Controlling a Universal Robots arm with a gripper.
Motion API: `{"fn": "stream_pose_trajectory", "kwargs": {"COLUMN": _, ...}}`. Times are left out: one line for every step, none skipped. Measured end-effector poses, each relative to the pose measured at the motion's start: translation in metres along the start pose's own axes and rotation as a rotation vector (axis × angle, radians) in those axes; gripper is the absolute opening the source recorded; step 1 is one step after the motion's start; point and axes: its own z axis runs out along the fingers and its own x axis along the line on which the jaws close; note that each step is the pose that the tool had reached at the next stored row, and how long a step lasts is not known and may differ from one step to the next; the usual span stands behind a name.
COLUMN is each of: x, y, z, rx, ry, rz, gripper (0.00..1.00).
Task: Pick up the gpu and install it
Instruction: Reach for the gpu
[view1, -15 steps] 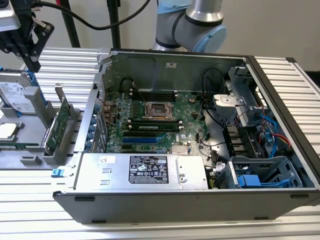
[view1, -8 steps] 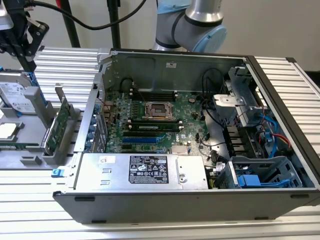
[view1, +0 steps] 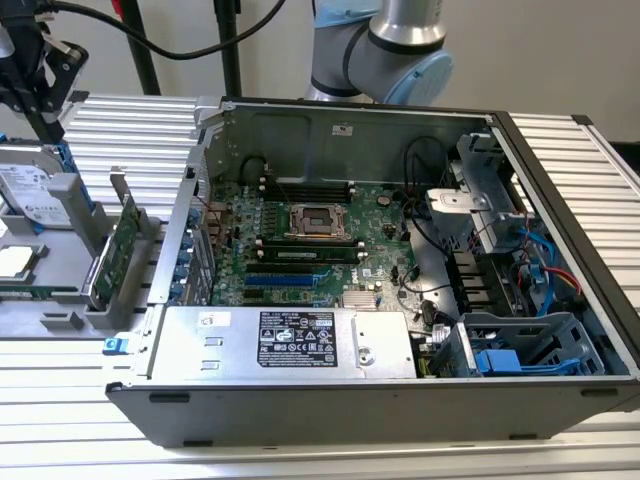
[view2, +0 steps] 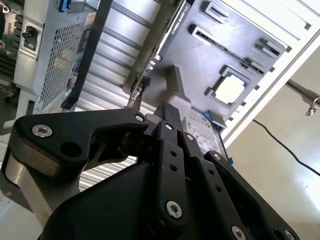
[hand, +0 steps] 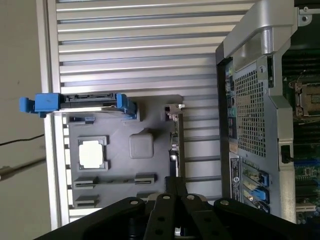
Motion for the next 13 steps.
{"fn": "stream_pose_trajectory", "kwargs": {"x": 0.0002, "y": 0.0, "z": 0.0, "rx": -0.0001, "ry": 0.0, "rz": 0.0, "gripper": 0.0}}
{"fn": "stream_pose_trajectory", "kwargs": {"x": 0.0005, "y": 0.0, "z": 0.0, "rx": 0.0, "ry": 0.0, "rz": 0.0, "gripper": 0.0}}
{"fn": "stream_pose_trajectory", "kwargs": {"x": 0.0005, "y": 0.0, "z": 0.0, "rx": 0.0, "ry": 0.0, "rz": 0.0, "gripper": 0.0}}
{"fn": "stream_pose_trajectory", "kwargs": {"x": 0.0005, "y": 0.0, "z": 0.0, "rx": 0.0, "ry": 0.0, "rz": 0.0, "gripper": 0.0}}
{"fn": "stream_pose_trajectory", "kwargs": {"x": 0.0006, "y": -0.0001, "z": 0.0, "rx": 0.0, "ry": 0.0, "rz": 0.0, "gripper": 0.0}}
{"fn": "stream_pose_trajectory", "kwargs": {"x": 0.0007, "y": -0.0003, "z": -0.0001, "rx": 0.0, "ry": 0.0001, "rz": 0.0, "gripper": 0.0}}
{"fn": "stream_pose_trajectory", "kwargs": {"x": 0.0006, "y": -0.0006, "z": 0.0, "rx": -0.0001, "ry": 0.0, "rz": 0.0, "gripper": 0.0}}
{"fn": "stream_pose_trajectory", "kwargs": {"x": 0.0006, "y": -0.001, "z": 0.0, "rx": -0.0001, "ry": 0.0, "rz": 0.0, "gripper": 0.0}}
{"fn": "stream_pose_trajectory", "kwargs": {"x": 0.0005, "y": -0.0014, "z": -0.0001, "rx": 0.0, "ry": 0.0001, "rz": 0.0, "gripper": 0.0}}
{"fn": "stream_pose_trajectory", "kwargs": {"x": 0.0005, "y": -0.0019, "z": -0.0001, "rx": 0.0, "ry": 0.0, "rz": 0.0, "gripper": 0.0}}
{"fn": "stream_pose_trajectory", "kwargs": {"x": 0.0004, "y": -0.0026, "z": -0.0001, "rx": -0.0001, "ry": 0.0, "rz": 0.0, "gripper": 0.0}}
{"fn": "stream_pose_trajectory", "kwargs": {"x": 0.0003, "y": -0.0034, "z": -0.0002, "rx": 0.0, "ry": 0.0, "rz": 0.0, "gripper": 0.0}}
{"fn": "stream_pose_trajectory", "kwargs": {"x": 0.0003, "y": -0.0043, "z": -0.0002, "rx": 0.0, "ry": 0.0, "rz": 0.0, "gripper": 0.0}}
